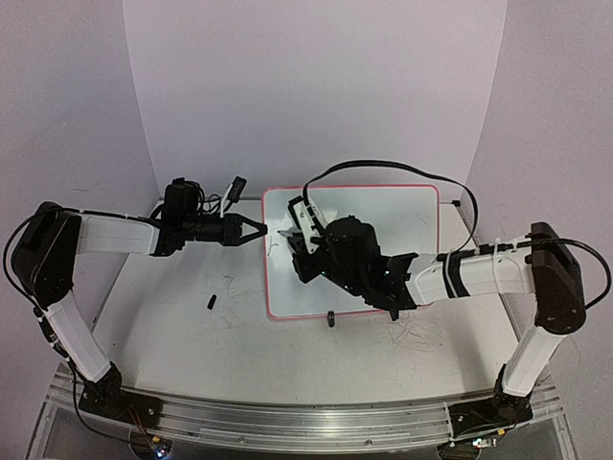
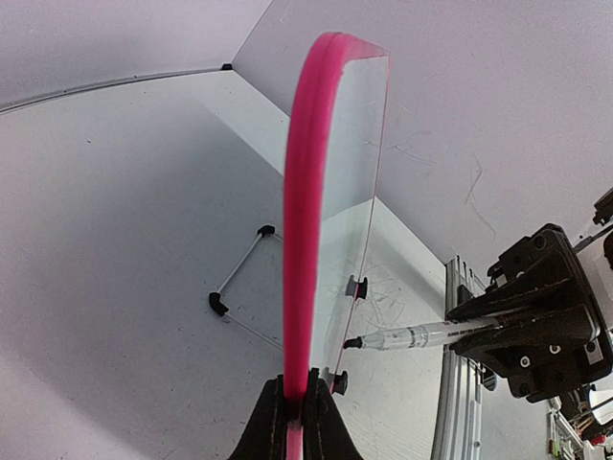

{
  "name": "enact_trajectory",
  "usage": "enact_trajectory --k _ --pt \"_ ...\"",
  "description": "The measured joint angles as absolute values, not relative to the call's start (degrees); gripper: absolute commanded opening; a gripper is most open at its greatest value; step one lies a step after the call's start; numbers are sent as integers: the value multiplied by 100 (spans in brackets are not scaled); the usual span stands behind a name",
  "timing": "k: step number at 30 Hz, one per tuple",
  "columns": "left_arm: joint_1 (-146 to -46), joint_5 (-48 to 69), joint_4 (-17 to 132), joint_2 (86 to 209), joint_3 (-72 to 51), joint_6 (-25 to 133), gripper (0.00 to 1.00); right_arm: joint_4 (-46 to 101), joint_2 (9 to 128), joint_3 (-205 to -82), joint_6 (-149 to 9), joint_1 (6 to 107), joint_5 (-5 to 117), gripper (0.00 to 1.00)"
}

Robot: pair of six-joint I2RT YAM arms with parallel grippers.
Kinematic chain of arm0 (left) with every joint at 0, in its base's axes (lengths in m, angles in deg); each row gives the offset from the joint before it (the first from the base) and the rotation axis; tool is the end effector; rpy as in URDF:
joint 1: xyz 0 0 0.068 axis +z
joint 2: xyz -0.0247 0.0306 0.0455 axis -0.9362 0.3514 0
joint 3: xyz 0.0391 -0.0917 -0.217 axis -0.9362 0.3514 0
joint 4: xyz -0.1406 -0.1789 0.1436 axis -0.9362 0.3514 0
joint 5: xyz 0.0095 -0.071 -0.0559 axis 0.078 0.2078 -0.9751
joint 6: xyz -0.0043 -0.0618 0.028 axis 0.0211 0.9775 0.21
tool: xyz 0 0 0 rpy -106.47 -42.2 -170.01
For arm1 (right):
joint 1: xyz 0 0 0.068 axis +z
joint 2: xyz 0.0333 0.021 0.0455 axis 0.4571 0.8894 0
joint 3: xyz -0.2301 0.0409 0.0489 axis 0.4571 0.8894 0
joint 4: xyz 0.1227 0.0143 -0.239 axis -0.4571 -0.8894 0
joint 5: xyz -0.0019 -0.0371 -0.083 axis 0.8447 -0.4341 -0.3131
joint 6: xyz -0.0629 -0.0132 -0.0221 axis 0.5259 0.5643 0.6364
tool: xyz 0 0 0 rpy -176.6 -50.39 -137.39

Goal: Write a sentence on the whiteboard

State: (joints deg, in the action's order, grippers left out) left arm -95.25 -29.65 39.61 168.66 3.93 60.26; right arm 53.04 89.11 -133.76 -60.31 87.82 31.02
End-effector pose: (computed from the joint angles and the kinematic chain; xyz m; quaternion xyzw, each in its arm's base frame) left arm 0.3292 -0.2048 0.1895 0.2886 0.7257 -0.5074 0.3643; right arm 0.2250 0.3674 0.2165 -0.3208 0.6962 0.2059 0.6083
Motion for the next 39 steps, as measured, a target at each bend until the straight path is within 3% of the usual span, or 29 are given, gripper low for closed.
enact_trajectory --k 39 --pt "-9525 -3002 3968 16833 395 6023 0 5073 9067 -13471 -6182 8840 3019 0"
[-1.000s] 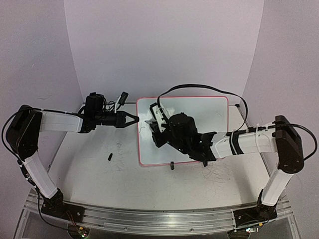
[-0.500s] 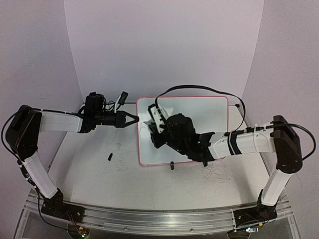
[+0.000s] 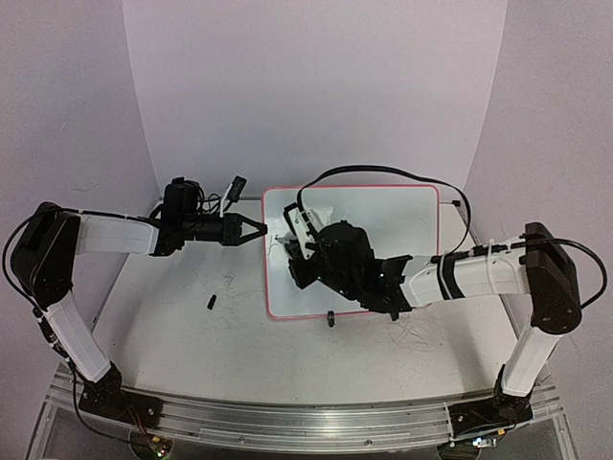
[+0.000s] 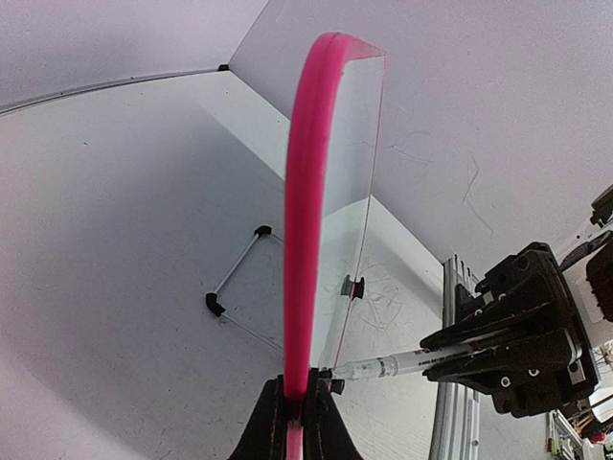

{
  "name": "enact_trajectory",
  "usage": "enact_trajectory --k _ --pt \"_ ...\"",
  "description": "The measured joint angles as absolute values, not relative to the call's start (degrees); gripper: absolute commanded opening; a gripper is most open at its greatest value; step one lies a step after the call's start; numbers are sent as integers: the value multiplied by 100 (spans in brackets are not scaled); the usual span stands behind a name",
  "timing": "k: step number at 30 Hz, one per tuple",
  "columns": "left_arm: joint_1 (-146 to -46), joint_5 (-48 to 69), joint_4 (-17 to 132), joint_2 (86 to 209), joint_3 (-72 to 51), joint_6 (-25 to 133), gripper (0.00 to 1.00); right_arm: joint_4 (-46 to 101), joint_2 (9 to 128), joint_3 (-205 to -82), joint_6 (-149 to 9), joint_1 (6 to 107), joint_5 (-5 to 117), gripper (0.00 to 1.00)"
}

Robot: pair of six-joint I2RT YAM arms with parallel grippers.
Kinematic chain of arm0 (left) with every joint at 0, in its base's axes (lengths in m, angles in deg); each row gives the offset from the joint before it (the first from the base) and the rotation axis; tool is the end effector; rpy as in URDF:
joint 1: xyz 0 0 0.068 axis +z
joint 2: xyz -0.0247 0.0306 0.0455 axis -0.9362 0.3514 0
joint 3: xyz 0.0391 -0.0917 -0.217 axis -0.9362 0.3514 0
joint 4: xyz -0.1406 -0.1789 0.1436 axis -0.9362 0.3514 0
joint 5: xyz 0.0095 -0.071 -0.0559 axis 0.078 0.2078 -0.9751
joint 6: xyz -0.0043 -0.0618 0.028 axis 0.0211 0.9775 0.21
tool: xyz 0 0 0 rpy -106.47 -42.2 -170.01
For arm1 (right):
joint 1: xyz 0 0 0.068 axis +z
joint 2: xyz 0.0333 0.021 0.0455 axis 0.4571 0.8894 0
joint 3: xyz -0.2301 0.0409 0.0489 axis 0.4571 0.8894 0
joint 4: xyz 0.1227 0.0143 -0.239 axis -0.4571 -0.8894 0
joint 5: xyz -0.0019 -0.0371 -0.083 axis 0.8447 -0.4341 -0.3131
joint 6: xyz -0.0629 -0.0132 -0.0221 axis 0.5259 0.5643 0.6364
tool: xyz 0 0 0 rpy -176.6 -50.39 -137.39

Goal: Write a sentence on the whiteboard

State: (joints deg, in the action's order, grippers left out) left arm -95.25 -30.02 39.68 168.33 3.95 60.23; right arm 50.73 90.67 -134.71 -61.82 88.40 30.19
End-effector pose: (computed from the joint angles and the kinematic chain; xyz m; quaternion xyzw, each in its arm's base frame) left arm 0.3283 -0.2047 0.1914 0.2910 0.7232 -0.5093 0.3644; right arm 0.2236 0.3723 0.2064 -0.3216 0.7124 0.1999 0.5908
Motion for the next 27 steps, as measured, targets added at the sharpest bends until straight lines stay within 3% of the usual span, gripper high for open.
enact_trajectory --k 27 --pt "-9525 -3046 3963 16826 393 6023 0 4926 8910 -13095 -6610 8998 3140 0"
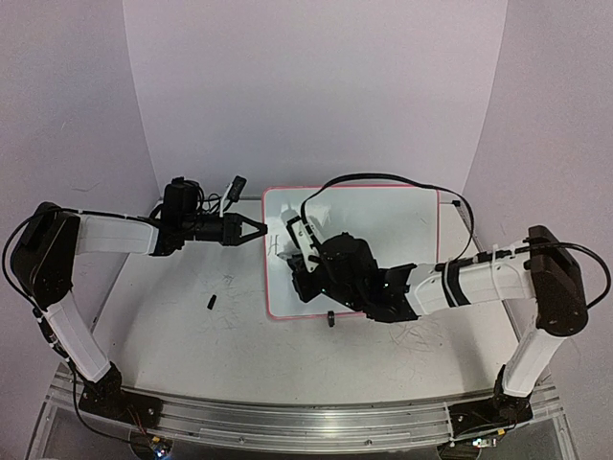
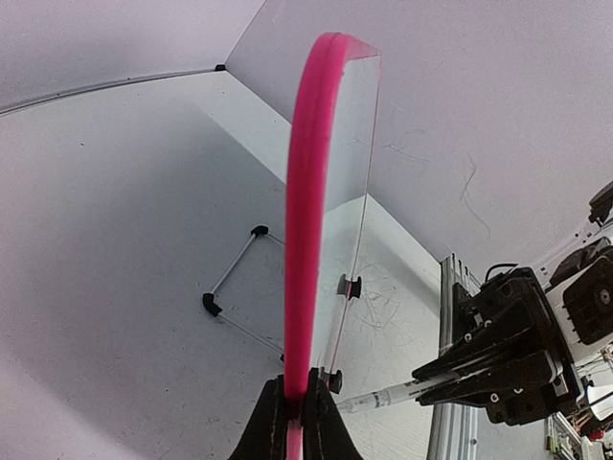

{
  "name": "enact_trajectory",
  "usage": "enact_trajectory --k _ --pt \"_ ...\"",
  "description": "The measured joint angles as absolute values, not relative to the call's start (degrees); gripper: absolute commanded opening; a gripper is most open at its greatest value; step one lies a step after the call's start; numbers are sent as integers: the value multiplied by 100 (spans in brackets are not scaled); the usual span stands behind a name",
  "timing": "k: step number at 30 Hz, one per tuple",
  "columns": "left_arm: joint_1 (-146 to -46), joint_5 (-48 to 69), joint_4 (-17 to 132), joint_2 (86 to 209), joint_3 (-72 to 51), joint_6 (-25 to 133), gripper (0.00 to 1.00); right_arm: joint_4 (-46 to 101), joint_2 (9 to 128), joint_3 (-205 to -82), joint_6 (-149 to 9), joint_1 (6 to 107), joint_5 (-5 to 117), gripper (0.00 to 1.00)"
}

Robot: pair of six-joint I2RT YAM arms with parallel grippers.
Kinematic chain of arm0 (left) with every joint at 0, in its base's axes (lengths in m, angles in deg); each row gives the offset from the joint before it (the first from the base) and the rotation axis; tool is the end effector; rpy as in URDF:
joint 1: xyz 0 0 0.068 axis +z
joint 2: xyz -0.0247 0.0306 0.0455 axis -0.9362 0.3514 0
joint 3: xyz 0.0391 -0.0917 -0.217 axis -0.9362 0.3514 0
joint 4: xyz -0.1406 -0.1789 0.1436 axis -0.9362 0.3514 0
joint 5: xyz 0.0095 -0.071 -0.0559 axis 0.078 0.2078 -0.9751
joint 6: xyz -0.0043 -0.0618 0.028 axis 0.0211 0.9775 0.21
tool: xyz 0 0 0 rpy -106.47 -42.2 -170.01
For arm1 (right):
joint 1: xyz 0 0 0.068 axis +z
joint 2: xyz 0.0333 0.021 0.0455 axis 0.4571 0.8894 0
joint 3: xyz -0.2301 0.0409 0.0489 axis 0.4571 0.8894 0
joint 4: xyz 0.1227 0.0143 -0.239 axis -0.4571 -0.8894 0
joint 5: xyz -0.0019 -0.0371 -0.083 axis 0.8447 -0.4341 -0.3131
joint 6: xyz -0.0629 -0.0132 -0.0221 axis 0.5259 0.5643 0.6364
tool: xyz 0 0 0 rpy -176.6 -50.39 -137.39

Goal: Write a sentence on the whiteboard

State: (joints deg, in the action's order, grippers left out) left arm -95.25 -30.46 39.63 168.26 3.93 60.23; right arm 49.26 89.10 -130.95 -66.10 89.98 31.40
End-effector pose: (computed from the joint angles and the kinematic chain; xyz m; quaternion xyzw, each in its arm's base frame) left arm 0.3279 -0.2048 0.1922 0.2933 0.7211 -0.5117 0.3635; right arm 0.2068 0.3683 0.1908 -0.3237 0.7324 0.2213 0.5566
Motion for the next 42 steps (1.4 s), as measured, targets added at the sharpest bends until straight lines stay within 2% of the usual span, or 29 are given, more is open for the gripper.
enact_trajectory --k 42 --pt "-9536 -3050 3970 16800 395 6023 0 5209 8793 -13002 -6560 8767 3264 0"
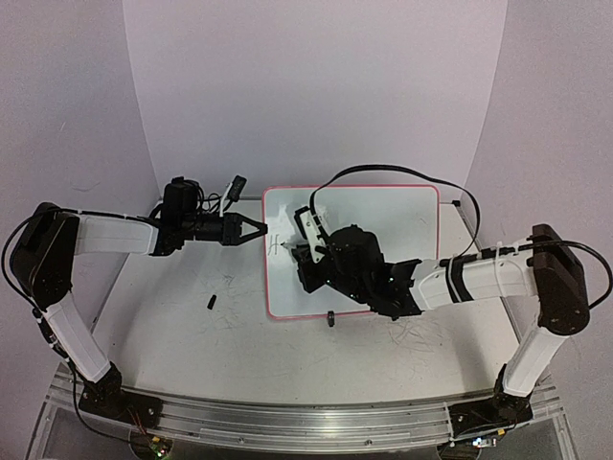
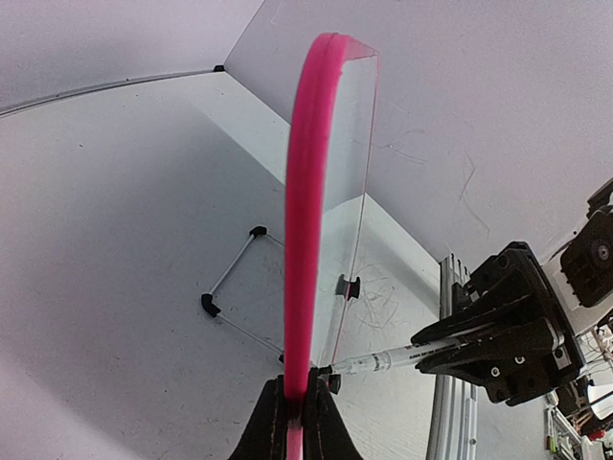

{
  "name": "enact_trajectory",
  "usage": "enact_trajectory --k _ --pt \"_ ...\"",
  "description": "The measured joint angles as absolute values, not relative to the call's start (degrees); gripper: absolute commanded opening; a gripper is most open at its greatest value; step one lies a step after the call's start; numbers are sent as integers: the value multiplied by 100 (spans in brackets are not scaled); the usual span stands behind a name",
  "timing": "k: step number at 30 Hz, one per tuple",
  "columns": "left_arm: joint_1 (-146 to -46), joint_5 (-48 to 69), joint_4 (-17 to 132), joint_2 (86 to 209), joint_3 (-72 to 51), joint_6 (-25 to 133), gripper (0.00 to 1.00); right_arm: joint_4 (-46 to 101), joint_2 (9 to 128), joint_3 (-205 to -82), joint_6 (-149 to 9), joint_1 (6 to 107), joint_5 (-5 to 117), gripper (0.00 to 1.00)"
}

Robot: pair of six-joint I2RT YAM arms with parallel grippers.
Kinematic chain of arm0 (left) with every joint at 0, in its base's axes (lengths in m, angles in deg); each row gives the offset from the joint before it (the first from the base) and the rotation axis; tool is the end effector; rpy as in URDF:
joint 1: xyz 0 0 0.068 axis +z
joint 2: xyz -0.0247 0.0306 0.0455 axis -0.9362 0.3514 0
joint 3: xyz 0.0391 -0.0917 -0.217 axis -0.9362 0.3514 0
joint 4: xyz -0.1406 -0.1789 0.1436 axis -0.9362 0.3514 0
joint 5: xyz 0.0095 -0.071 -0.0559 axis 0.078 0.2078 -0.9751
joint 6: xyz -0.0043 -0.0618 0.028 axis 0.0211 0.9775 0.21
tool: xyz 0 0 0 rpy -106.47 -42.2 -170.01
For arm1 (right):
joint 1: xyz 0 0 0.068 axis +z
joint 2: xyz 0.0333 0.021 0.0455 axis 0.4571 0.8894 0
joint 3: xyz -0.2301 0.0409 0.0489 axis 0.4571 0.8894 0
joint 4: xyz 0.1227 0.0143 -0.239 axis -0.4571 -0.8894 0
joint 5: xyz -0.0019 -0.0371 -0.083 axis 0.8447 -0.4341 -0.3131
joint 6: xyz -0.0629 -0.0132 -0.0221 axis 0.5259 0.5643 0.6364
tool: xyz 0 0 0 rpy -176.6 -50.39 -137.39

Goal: Write a sentence on the whiteboard

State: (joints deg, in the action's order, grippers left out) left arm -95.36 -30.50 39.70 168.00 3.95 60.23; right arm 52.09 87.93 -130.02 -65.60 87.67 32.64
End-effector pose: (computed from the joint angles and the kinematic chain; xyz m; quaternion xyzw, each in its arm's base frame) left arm 0.3271 -0.2052 0.1936 0.2947 0.7199 -0.5123 0.3640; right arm 0.2195 0.3584 0.1991 -0.3080 0.7227 0.2283 0.5750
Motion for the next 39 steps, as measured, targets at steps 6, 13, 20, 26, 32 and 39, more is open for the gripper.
enact_trajectory --k 6,13,20,26,32,39 --pt "-9536 -3052 3968 16800 395 6023 0 5179 8793 -13000 -6582 8767 3322 0" --pt "-9536 -3052 3969 16800 395 6023 0 5099 8793 -13000 -6609 8767 3411 0" --pt "-9536 -3052 3970 16802 395 6023 0 5073 8793 -13000 -6610 8767 3414 0" --pt "-9536 -3051 3970 16800 395 6023 0 5031 8793 -13000 -6610 8767 3441 0" --pt "-9536 -3050 3970 16800 395 6024 0 4984 8793 -13000 -6610 8767 3473 0" --pt "-9536 -3050 3970 16800 395 6023 0 4979 8793 -12997 -6609 8770 3448 0"
